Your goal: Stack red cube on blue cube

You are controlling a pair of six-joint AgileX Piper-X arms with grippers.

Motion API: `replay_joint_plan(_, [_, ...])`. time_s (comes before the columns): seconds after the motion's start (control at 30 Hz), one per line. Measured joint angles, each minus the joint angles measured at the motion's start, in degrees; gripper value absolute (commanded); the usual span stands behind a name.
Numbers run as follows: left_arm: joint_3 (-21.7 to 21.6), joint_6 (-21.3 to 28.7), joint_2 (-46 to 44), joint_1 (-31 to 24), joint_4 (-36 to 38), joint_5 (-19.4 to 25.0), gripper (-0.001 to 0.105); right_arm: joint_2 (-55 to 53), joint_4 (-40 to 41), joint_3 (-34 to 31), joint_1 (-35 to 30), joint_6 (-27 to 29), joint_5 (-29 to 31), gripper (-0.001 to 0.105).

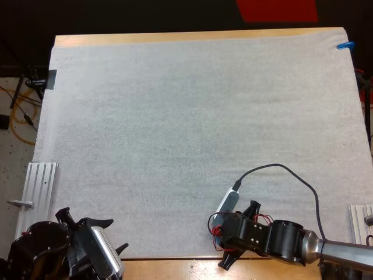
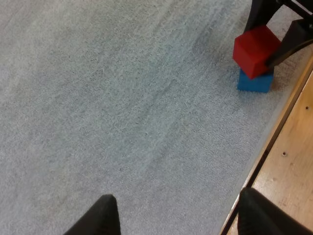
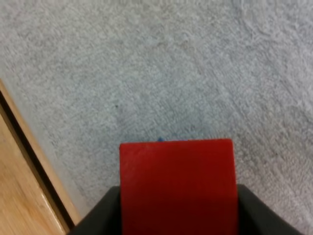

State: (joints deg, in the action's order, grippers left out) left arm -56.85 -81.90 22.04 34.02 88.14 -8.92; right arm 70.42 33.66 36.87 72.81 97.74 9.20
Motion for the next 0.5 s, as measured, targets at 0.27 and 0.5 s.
replay_joint_plan(0.27, [0.0,0.0,0.0,0.0,0.0,0.0,0.052,0.0,-0.1,0.0,0.0,0.0,-1.7,0.036])
replay_joint_plan(0.5, [0.0,0.0,0.0,0.0,0.0,0.0,0.052,0.0,-0.1,0.0,0.0,0.0,-1.7,0.064])
